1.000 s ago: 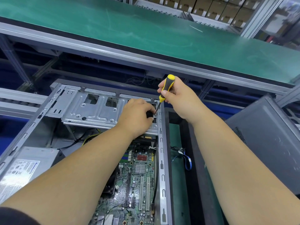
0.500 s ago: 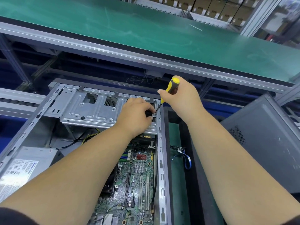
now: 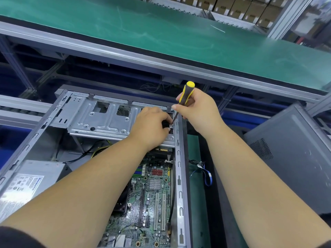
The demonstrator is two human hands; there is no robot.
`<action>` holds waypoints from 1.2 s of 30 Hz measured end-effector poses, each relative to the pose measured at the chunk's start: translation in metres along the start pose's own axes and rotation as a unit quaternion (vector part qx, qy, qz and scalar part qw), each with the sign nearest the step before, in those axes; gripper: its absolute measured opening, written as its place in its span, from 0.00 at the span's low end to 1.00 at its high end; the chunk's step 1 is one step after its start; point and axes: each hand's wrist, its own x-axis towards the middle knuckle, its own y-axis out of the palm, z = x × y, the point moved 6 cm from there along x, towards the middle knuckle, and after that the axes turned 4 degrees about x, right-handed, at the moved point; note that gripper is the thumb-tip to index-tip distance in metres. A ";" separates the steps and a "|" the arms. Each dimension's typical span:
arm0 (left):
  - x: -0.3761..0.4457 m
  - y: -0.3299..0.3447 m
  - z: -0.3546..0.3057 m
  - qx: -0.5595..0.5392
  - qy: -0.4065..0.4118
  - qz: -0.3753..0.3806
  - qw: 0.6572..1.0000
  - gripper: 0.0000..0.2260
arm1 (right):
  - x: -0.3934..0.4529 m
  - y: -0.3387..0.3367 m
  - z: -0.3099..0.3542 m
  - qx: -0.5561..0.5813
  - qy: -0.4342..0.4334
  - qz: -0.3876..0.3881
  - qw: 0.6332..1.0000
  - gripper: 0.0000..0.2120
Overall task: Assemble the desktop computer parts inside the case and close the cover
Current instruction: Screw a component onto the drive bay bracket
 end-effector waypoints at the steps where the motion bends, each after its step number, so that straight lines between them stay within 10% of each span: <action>1: 0.000 0.000 0.000 -0.001 -0.001 0.000 1.000 0.11 | 0.000 0.001 0.000 -0.020 -0.005 -0.010 1.000 0.08; 36: -0.001 -0.001 0.001 -0.019 -0.010 -0.009 1.000 0.12 | -0.007 -0.002 0.008 0.023 0.017 -0.009 1.000 0.06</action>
